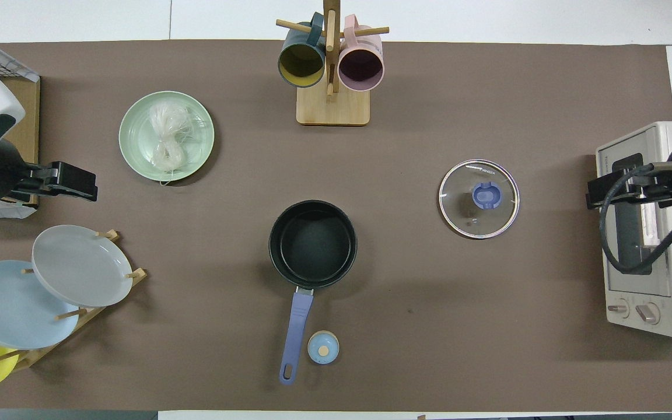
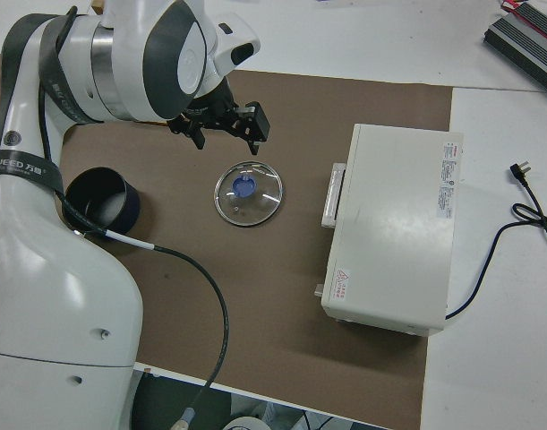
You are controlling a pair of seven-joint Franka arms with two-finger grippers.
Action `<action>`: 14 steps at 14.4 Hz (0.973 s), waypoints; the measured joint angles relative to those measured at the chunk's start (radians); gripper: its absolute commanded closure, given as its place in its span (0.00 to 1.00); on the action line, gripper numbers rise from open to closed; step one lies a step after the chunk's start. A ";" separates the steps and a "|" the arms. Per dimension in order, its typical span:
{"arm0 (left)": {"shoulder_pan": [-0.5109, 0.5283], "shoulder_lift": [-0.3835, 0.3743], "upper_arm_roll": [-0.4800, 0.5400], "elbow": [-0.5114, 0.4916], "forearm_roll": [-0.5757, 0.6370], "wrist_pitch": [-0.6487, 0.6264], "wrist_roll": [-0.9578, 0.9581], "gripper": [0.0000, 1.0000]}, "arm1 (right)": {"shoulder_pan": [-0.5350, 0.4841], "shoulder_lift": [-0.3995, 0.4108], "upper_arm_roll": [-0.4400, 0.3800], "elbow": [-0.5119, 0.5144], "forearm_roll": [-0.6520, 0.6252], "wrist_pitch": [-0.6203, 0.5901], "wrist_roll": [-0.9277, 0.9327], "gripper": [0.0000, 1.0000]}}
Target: Transfer vermicelli from plate to pot
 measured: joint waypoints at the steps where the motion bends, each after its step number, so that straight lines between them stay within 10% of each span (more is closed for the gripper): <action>1: 0.000 0.003 0.000 0.000 -0.001 0.001 0.000 0.00 | 0.000 0.000 0.000 0.000 0.000 0.000 0.000 0.00; 9: 0.000 0.023 -0.001 -0.001 -0.002 0.046 0.000 0.00 | 0.004 0.009 0.004 -0.006 0.000 0.056 0.000 0.00; 14: 0.002 0.169 0.002 -0.005 -0.001 0.234 0.007 0.00 | 0.065 0.142 0.007 -0.053 0.000 0.270 0.000 0.00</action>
